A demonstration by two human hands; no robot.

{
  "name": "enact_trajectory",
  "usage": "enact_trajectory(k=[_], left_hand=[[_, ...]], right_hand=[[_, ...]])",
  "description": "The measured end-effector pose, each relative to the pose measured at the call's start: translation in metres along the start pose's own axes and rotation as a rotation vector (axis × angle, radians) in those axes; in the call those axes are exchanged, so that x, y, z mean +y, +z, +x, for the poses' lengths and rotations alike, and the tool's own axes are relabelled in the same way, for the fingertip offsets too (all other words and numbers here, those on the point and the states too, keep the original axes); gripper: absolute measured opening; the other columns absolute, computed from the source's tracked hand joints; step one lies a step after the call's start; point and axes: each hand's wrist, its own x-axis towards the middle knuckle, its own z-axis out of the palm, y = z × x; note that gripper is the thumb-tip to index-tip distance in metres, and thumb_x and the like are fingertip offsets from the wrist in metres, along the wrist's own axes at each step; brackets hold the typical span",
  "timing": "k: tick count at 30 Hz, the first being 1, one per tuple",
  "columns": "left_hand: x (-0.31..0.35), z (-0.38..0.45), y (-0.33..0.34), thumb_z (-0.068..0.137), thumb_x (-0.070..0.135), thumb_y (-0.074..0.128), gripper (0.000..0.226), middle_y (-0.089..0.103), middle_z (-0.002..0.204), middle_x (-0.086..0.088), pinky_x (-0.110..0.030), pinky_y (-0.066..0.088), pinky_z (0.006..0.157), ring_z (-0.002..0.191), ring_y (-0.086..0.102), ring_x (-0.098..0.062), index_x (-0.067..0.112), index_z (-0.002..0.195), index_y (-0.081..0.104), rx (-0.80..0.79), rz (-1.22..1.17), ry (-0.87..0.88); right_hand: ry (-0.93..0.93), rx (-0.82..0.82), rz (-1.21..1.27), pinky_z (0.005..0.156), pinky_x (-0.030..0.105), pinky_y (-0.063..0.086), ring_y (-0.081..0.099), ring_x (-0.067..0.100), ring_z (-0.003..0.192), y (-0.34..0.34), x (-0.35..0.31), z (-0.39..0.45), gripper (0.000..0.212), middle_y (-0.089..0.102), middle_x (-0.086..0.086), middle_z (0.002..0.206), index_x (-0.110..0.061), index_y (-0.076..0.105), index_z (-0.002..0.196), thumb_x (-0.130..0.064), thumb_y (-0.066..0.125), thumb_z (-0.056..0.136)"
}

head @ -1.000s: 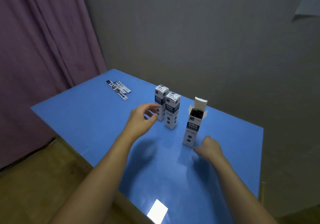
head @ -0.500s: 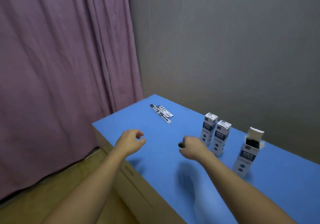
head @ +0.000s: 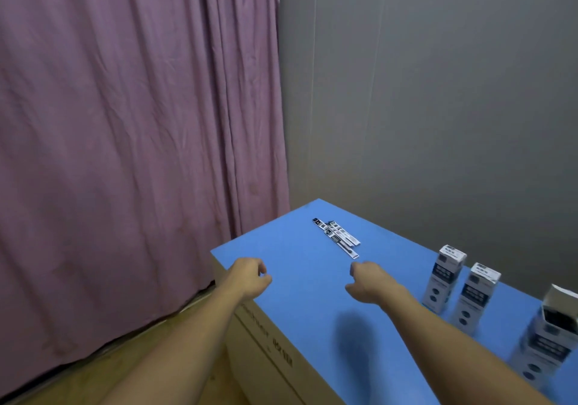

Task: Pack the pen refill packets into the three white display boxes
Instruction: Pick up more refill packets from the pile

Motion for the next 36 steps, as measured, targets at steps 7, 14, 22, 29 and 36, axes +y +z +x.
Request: enact_trajectory(k=[7, 14, 22, 29, 36], left_hand=[[0.006, 0.076, 0.0, 0.086, 0.042, 0.057, 0.026, 0.067, 0.105, 0.011, -0.029, 0.053, 0.081, 0.097, 0.063, -0.011, 0.03, 0.107, 0.068, 0.034, 0.045, 0.056], [0.037, 0.155, 0.018, 0.087, 0.041, 0.054, 0.024, 0.065, 0.101, 0.012, -0.032, 0.056, 0.083, 0.093, 0.063, -0.011, 0.031, 0.105, 0.066, -0.025, 0.039, 0.066], [0.056, 0.222, 0.065, 0.086, 0.037, 0.054, 0.017, 0.064, 0.101, 0.012, -0.029, 0.055, 0.081, 0.091, 0.064, -0.011, 0.031, 0.098, 0.064, -0.18, 0.013, 0.037], [0.069, 0.293, 0.104, 0.087, 0.031, 0.05, 0.014, 0.062, 0.104, 0.01, -0.028, 0.052, 0.079, 0.094, 0.063, -0.013, 0.028, 0.096, 0.06, -0.273, 0.004, 0.072], [0.074, 0.35, 0.148, 0.094, 0.036, 0.052, 0.024, 0.061, 0.12, 0.0, -0.032, 0.051, 0.086, 0.109, 0.06, -0.023, 0.018, 0.111, 0.056, -0.262, 0.008, 0.144]], right_hand=[[0.025, 0.062, 0.044, 0.088, 0.034, 0.05, 0.056, 0.027, 0.112, -0.026, 0.019, 0.068, 0.043, 0.055, 0.008, 0.125, -0.014, 0.052, 0.128, -0.035, 0.052, 0.091], [0.036, 0.047, 0.105, 0.089, 0.035, 0.05, 0.056, 0.026, 0.113, -0.024, 0.037, 0.132, 0.044, 0.055, 0.008, 0.126, -0.015, 0.051, 0.13, -0.035, 0.052, 0.091], [0.092, 0.029, 0.182, 0.093, 0.035, 0.049, 0.055, 0.026, 0.116, -0.008, 0.047, 0.177, 0.044, 0.053, 0.007, 0.128, -0.016, 0.051, 0.132, -0.033, 0.052, 0.091], [0.219, 0.047, 0.228, 0.093, 0.035, 0.049, 0.055, 0.027, 0.117, 0.015, 0.041, 0.22, 0.039, 0.053, 0.006, 0.127, -0.015, 0.052, 0.125, -0.028, 0.049, 0.088], [0.336, 0.157, 0.283, 0.091, 0.037, 0.05, 0.053, 0.028, 0.116, 0.051, 0.035, 0.258, 0.035, 0.052, 0.005, 0.125, -0.016, 0.051, 0.124, -0.025, 0.047, 0.091]])
